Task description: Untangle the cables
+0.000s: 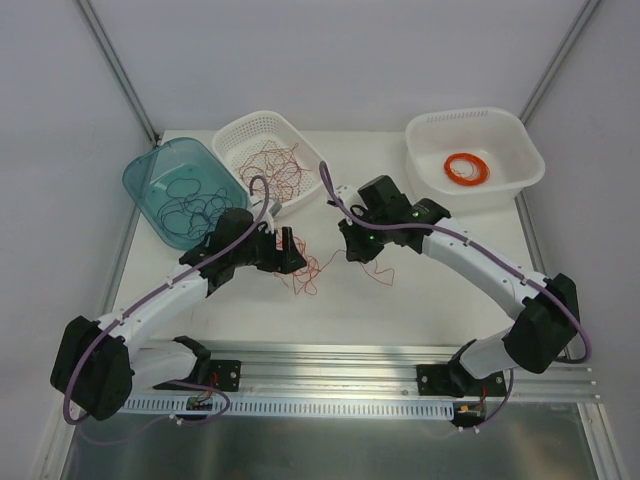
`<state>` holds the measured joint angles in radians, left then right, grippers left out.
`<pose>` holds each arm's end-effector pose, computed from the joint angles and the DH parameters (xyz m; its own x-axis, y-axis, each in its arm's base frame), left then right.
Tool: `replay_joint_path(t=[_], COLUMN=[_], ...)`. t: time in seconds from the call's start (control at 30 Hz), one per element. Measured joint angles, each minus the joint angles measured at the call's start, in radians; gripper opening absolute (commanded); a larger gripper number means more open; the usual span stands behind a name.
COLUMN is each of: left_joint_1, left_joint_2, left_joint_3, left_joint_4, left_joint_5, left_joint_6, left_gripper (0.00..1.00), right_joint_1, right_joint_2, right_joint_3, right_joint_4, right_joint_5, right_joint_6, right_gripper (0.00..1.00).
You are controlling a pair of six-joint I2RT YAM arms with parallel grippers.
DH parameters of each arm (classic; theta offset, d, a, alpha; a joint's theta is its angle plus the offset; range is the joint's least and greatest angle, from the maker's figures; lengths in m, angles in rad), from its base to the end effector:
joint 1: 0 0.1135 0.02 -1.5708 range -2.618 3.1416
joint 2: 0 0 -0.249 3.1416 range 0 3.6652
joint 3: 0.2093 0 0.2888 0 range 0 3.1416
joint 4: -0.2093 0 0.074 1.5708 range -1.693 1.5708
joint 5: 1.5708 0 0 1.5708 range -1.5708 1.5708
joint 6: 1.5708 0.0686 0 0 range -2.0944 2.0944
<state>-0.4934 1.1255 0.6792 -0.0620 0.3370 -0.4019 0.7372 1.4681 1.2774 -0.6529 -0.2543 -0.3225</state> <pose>0.2664 -0.1690 0.2029 -0.6688 -0.0595 -0.7410 0.4778 0.7292 -0.4898 0.2672 0.2659 0.2617 -0.2791 -0.6677 -0.6901 -0.9098 0.4138 -0.0325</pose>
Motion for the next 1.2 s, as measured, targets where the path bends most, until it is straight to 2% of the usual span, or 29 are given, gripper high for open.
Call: replay_joint_path(t=[0.17, 0.33, 0.57, 0.6, 0.7, 0.8, 0.83, 0.97, 1.2], left_joint_1=[-0.054, -0.116, -0.148, -0.15, -0.156, -0.156, -0.156, -0.156, -0.135], left_joint_2=[0.012, 0.108, 0.243, 0.255, 0.285, 0.308, 0.315, 0.328, 0.319], left_joint_3=[-0.004, 0.001, 0.086, 0.097, 0.114, 0.115, 0.115, 0.115, 0.121], left_joint_4=[0.02, 0.043, 0.06, 0.065, 0.08, 0.081, 0.081, 0.079, 0.048], left_joint_5=[-0.001, -0.031, -0.08, -0.083, -0.087, -0.09, -0.095, -0.122, -0.201], left_joint_6=[0.001, -0.011, -0.027, -0.027, -0.029, -0.031, -0.031, -0.026, -0.008], left_gripper=[0.69, 0.64, 0.5, 0.45, 0.39, 0.26, 0.17, 0.0, 0.0], right_joint_1=[0.0, 0.0, 0.0, 0.0, 0.0, 0.0, 0.0, -0.004, -0.078], right_joint_2=[-0.011, -0.021, -0.054, -0.059, -0.075, -0.092, -0.098, -0.123, -0.206], right_joint_3=[0.021, 0.029, 0.03, 0.03, 0.03, 0.03, 0.03, 0.03, 0.03], right_joint_4=[-0.034, -0.048, -0.056, -0.056, -0.059, -0.061, -0.063, -0.076, -0.128], right_joint_5=[0.006, 0.01, 0.011, 0.011, 0.015, 0.026, 0.031, 0.052, 0.118], right_joint_6=[0.026, 0.034, 0.042, 0.042, 0.045, 0.045, 0.045, 0.041, 0.023], right_gripper=[0.01, 0.01, 0.01, 0.01, 0.01, 0.01, 0.01, 0.01, 0.01])
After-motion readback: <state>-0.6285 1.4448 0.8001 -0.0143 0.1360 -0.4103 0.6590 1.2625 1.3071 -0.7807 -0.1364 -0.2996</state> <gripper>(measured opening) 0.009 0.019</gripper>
